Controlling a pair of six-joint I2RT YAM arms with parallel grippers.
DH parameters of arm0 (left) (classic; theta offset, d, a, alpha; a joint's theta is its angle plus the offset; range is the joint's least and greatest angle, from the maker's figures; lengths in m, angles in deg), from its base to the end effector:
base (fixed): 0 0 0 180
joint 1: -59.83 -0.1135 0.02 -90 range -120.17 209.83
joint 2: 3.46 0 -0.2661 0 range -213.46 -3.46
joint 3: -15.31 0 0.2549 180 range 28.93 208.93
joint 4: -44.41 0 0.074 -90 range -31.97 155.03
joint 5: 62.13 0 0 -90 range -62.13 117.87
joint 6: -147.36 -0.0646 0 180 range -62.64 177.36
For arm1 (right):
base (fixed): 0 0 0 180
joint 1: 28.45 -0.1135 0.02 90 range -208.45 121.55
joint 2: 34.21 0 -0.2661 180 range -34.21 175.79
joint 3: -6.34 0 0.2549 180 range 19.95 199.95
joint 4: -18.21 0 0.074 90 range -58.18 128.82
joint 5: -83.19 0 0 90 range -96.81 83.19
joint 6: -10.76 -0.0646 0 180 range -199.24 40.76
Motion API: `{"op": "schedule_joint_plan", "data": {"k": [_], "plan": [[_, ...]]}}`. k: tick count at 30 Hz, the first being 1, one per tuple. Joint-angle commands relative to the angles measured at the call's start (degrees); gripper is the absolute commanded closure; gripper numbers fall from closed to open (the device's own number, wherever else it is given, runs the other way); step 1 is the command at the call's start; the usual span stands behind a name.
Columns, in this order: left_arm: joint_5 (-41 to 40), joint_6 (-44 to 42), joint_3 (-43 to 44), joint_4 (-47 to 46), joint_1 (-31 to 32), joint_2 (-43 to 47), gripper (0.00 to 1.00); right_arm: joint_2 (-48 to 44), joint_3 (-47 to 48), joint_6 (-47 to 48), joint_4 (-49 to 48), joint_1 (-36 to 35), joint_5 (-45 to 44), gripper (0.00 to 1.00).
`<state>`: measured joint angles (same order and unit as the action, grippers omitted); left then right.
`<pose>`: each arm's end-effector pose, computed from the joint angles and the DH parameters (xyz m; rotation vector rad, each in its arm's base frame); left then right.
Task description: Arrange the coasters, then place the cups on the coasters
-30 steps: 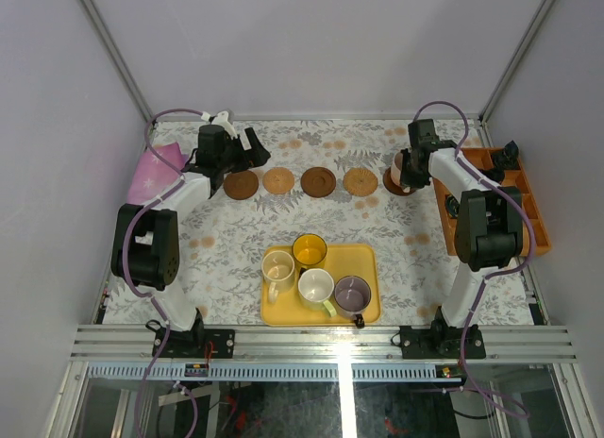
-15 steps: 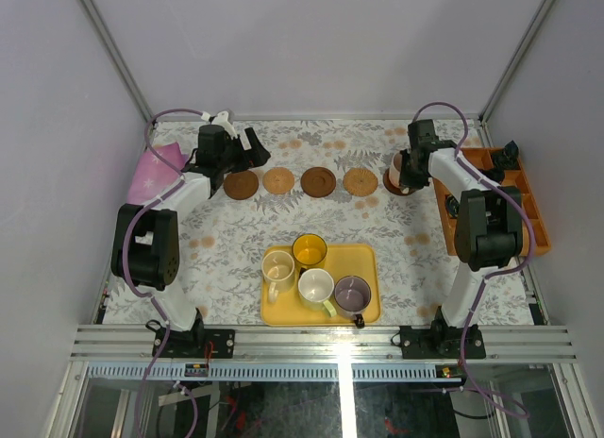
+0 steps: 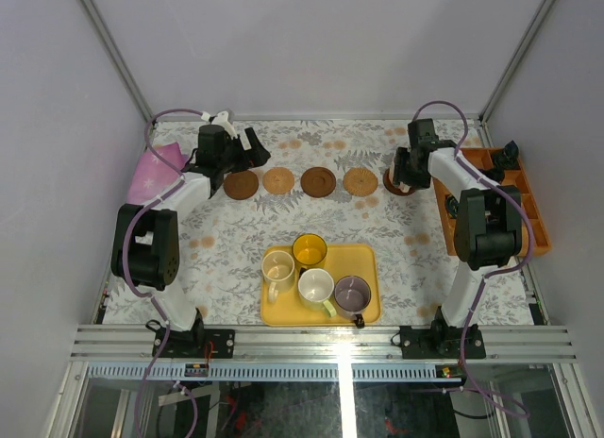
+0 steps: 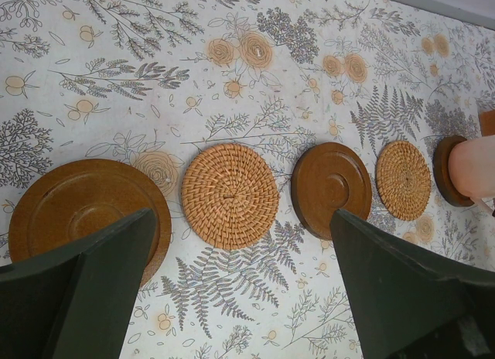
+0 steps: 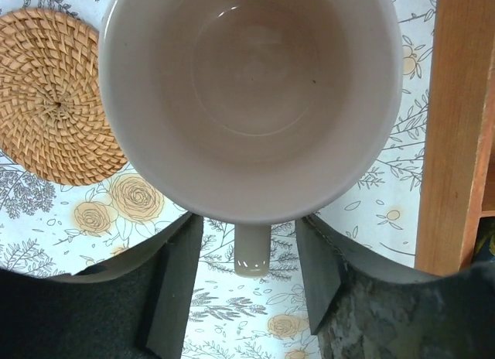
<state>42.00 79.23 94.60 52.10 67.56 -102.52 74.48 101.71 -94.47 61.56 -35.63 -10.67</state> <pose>0.4171 -0.0725 0.2271 -0.1005 2.0810 -0.5712 0.4266 0.0494 0.1912 0.2053 2.5495 0.0642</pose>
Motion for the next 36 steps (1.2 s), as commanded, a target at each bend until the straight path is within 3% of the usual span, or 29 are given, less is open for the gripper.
{"op": "schedule_joint_plan", "data": {"k": [1,12,36], "plan": [[0.4,0.2,0.6,-1.6,0.2,-0.6,0.04,-1.2,2.7,-0.2,-1.1,0.0,-2.1,0.39],[0.5,0.0,0.6,-1.5,0.2,-0.5,0.04,-4.6,2.2,0.0,0.5,-0.1,-3.7,0.34],[0.4,0.5,-1.0,-2.0,0.2,0.8,0.04,-6.3,-3.1,-0.6,1.2,-0.1,-8.6,0.37]]}}
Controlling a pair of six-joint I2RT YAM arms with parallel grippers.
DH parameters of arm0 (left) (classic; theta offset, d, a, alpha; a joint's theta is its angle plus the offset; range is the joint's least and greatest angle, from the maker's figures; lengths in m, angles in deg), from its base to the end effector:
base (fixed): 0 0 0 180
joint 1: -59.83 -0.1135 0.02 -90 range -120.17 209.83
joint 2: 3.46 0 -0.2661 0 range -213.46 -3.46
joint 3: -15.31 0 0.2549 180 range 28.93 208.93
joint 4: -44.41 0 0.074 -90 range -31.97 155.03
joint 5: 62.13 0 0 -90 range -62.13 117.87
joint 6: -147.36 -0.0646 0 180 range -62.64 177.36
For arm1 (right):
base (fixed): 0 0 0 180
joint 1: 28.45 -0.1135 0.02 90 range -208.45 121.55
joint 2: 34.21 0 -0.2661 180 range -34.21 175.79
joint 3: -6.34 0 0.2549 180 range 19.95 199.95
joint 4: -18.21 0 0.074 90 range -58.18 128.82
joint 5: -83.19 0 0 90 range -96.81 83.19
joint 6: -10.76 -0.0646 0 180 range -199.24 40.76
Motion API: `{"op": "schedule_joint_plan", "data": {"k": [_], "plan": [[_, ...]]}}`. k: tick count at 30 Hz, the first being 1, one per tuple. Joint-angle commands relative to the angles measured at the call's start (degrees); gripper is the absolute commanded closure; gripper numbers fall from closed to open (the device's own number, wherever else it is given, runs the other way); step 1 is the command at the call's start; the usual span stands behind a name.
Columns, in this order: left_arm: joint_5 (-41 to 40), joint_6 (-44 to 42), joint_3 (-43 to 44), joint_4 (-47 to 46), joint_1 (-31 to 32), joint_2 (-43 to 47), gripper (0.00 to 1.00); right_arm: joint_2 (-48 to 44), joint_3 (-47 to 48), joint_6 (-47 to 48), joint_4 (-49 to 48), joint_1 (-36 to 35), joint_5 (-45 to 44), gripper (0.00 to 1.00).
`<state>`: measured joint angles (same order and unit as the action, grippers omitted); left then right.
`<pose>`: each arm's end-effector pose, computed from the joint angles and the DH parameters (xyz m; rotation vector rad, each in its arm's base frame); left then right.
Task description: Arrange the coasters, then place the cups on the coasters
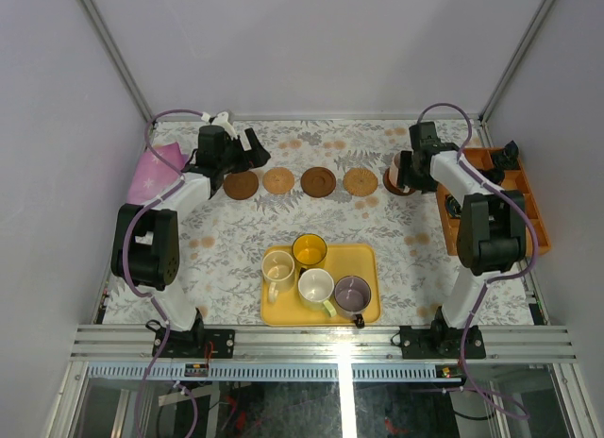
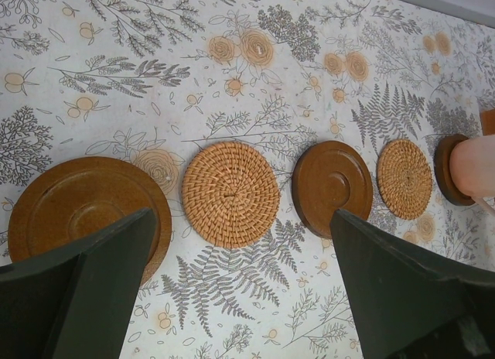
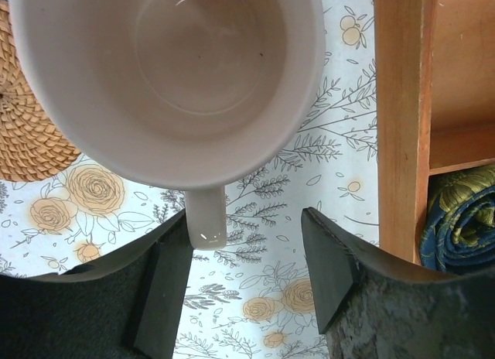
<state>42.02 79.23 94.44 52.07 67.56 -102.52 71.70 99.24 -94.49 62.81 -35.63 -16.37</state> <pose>0.4167 -0.0725 0.2261 -0.1008 2.0833 -0.5714 0.4132 0.0412 0.1957 0.2417 2.5446 -0.0653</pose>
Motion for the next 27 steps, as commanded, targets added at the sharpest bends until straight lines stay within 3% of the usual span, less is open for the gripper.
{"op": "schedule_joint_plan", "data": {"k": [1,14,27], "plan": [[0.4,0.5,-1.0,-2.0,0.2,0.9,0.04,-3.6,-0.9,-0.7,-0.2,-0.1,-3.4,0.37],[0.4,0.4,-1.4,-2.1,0.2,1.0,0.04,-5.1,-1.6,-1.2,-0.8,-0.1,-1.5,0.39],[0.5,0.1,-0.6,-1.7,0.2,0.7,0.04,-17.7,-5.6,-0.3,6.0,-2.4,14.7,0.34]]}}
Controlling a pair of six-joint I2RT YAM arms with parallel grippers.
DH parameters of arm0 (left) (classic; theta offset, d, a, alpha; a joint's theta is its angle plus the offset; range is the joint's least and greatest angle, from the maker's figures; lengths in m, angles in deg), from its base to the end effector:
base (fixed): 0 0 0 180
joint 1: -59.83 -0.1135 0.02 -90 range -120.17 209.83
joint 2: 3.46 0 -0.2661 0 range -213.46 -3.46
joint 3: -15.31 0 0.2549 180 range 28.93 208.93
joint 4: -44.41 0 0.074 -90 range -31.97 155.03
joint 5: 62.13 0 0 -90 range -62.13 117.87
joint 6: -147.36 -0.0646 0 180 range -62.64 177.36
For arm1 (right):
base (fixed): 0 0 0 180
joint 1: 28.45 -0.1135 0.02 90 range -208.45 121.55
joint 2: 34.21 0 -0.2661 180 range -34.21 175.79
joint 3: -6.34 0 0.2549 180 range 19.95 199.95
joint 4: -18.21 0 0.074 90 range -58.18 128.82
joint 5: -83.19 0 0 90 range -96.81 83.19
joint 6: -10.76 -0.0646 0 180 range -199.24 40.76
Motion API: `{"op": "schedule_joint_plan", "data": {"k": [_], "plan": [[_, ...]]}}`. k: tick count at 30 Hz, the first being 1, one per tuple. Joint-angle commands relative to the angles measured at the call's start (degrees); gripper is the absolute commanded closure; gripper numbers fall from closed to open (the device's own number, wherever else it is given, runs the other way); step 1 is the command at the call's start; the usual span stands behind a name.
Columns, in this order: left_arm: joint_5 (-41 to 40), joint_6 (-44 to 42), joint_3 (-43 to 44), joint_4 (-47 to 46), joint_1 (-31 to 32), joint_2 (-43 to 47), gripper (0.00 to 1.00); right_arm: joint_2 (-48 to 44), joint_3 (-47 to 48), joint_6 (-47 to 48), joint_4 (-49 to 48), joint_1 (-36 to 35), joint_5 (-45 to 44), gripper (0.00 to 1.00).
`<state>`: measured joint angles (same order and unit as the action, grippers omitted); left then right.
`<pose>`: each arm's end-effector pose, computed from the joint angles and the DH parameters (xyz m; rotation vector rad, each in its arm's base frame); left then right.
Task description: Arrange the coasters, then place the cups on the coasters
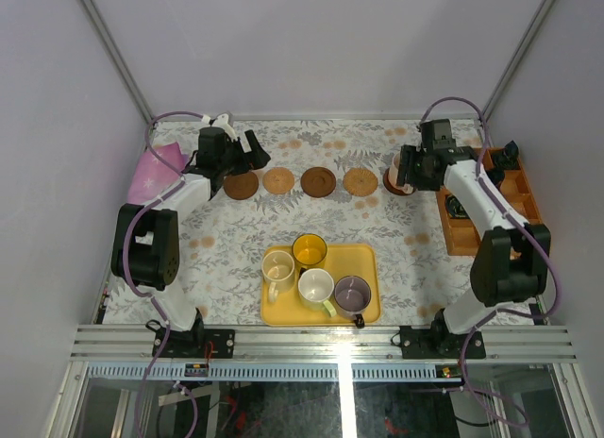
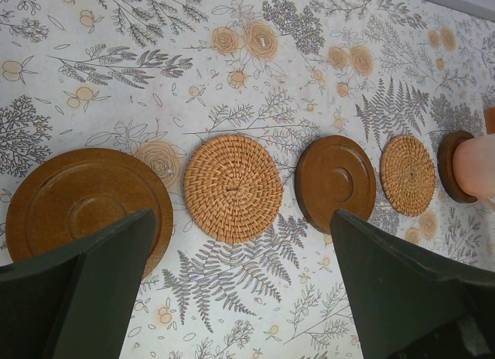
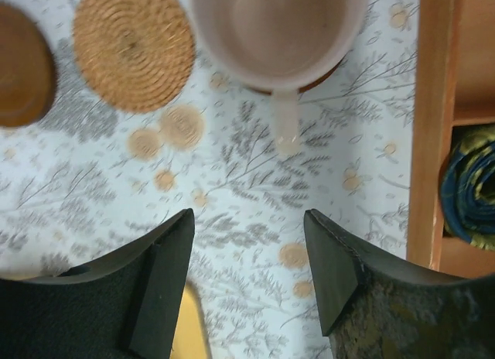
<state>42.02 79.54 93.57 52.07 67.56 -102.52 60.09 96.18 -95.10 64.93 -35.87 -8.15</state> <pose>0.4144 -0.0722 0.2206 -0.1099 2.0987 -0.5734 0.3780 0.0477 0.2511 0.1919 2.4620 0.1473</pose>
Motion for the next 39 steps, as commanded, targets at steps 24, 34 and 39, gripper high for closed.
{"op": "schedule_joint_plan", "data": {"k": [24,34,39], "plan": [[1.8,-1.0,-3.8,-1.2,1.2,4.8,0.04,-21.7,-18.0,3.8,14.6,-27.1,17.5,0.44],[1.7,-0.8,-5.4,-0.8,2.0,6.9,0.04,-21.1,-21.4,1.7,12.4,-33.9,17.6,0.42],[0.8,-0.3,-7.4,0.6,2.0,8.9,0.04,-21.0,-22.1,1.5,12.6,-35.7,17.0,0.42]]}}
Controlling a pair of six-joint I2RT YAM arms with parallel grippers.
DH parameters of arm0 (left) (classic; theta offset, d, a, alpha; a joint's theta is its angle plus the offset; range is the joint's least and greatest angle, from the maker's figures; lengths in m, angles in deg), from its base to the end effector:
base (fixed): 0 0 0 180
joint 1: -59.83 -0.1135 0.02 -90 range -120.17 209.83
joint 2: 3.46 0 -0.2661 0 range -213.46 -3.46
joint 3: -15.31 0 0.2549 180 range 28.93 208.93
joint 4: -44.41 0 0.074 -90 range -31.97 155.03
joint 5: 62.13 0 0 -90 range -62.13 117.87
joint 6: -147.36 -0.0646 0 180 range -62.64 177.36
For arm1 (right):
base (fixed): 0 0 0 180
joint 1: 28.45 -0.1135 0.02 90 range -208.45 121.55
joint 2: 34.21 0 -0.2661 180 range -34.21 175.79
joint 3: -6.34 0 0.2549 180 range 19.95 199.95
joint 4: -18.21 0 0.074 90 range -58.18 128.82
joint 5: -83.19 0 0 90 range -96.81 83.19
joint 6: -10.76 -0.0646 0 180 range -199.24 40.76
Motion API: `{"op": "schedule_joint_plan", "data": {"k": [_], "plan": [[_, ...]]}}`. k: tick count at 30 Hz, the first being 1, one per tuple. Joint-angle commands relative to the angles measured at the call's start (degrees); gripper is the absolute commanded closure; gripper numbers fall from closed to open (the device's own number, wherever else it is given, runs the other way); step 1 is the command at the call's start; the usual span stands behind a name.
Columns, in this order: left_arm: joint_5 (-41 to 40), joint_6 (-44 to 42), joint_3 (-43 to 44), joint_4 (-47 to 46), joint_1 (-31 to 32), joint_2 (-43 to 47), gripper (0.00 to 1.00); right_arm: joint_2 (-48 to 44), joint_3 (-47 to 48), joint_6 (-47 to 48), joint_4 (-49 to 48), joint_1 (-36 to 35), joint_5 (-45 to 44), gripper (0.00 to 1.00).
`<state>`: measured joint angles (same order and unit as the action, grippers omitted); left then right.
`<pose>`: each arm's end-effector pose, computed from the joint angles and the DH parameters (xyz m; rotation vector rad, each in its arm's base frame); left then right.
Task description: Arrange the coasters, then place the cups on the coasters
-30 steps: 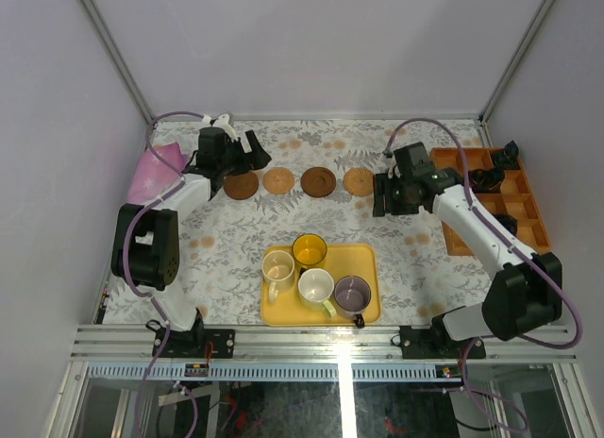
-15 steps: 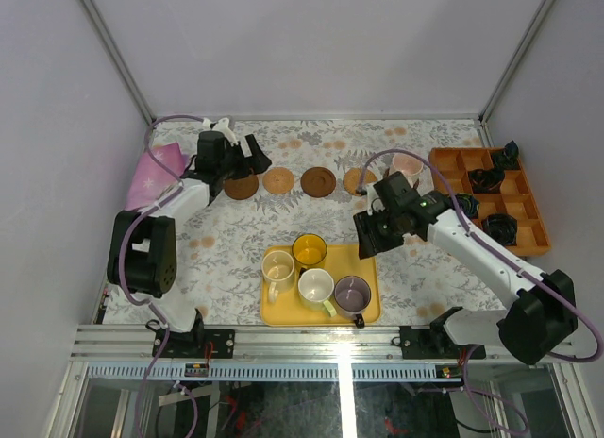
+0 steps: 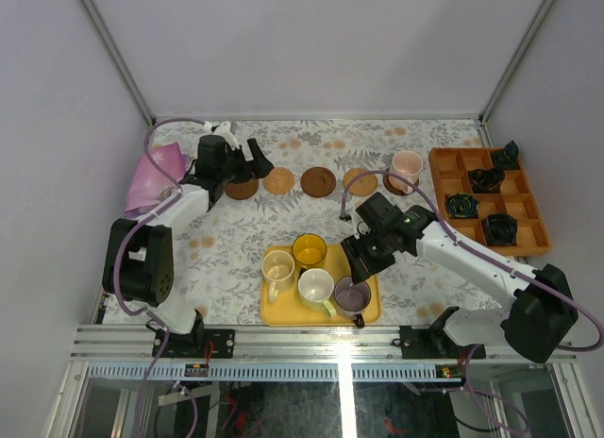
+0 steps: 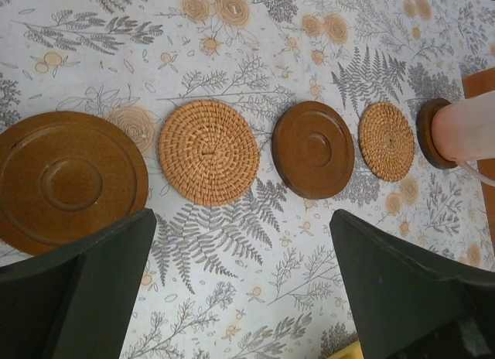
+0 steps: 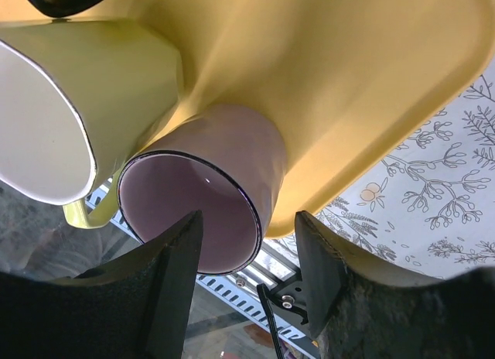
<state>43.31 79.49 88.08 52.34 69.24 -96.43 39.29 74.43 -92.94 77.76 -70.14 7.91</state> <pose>0.3851 -0.0813 0.2270 -0.0629 2.0992 -0.6140 0.1802 0.1825 0.2210 -0.7576 2.7066 0.6113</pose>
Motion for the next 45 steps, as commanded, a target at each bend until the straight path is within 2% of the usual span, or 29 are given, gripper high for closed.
{"op": "schedule_joint_plan", "data": {"k": [1,9,13,21,23,25,34,45], "plan": [[-0.8,-0.2,-2.5,0.8,0.4,3.4,0.04,-0.2,-0.5,-0.7,-0.1,-1.6,0.9,0.42],[-6.2,0.3,-5.9,10.4,0.8,8.1,0.05,-0.3,-1.3,-0.9,0.6,-2.2,-0.8,0.43],[-8.4,1.2,-7.7,15.1,2.0,9.7,0.11,0.6,-1.4,-1.3,0.0,-2.2,-3.3,0.46],[-9.4,3.4,-9.4,25.2,5.6,10.9,0.43,2.8,-1.1,-2.5,-1.3,-2.2,-6.8,0.5],[-8.8,3.8,-9.7,27.7,6.4,11.0,0.59,3.1,-1.0,-2.8,-1.7,-2.2,-7.3,0.52],[-7.7,4.2,-10.1,29.0,7.2,11.5,0.68,3.2,-1.0,-3.4,-2.3,-2.2,-7.6,0.54],[-3.6,5.1,-11.3,35.9,9.6,13.7,0.63,3.3,-1.2,-4.9,-3.9,-2.2,-8.9,0.62],[-4.0,5.9,-12.2,37.1,13.3,10.1,0.64,3.5,-0.9,-5.9,-6.9,-2.2,-13.0,0.75]]}}
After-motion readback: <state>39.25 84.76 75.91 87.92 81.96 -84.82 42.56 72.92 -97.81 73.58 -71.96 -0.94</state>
